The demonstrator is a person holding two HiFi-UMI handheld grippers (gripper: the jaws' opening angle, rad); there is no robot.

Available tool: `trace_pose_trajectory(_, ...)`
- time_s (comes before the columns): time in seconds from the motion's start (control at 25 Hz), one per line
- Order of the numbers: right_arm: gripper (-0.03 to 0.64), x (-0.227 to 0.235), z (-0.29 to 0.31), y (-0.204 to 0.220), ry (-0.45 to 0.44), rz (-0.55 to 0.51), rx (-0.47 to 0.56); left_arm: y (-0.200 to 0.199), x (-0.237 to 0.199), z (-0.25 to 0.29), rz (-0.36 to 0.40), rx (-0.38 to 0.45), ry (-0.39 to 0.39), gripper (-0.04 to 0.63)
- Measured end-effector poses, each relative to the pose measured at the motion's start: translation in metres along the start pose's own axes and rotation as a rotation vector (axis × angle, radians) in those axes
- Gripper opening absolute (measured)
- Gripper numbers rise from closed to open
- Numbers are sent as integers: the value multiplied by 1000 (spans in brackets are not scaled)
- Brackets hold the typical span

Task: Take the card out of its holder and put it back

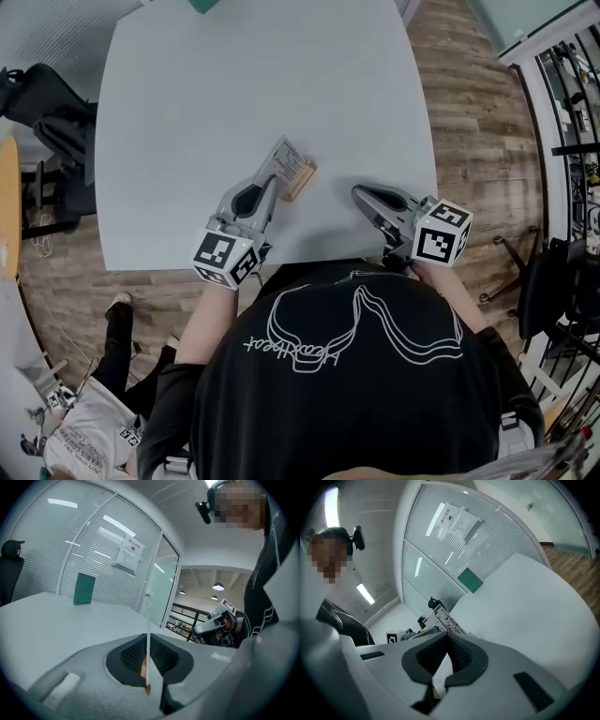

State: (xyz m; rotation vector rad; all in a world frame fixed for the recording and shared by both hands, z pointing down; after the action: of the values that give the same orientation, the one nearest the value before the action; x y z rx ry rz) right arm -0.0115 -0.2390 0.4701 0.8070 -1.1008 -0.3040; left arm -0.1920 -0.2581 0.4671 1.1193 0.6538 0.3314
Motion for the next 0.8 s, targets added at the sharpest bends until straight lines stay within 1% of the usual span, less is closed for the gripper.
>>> trace_pose_trajectory(0.24,9,2,4,0,-10,25,4,2,0,1,11,2,4,25)
trace_pose_trajectory(0.56,9,3,5,5,-9,28,-11,9,2,2,31,-5,15,25)
trace_pose_trajectory(0.8,9,5,5,6,-5,33,-14,19,0,5,22,-26,6,25)
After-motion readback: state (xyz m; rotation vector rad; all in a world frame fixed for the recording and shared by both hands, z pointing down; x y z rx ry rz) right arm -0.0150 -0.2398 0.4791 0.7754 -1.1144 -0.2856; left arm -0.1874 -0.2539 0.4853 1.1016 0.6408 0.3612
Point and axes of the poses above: the fingertips, and each gripper's own axes: z forward along the fingers, x to its right, y out of its underside, the point moved 3 cm from there along -z, backward along the fingers, and after that the axes turned 5 degrees about -z, right-handed, at the moved point
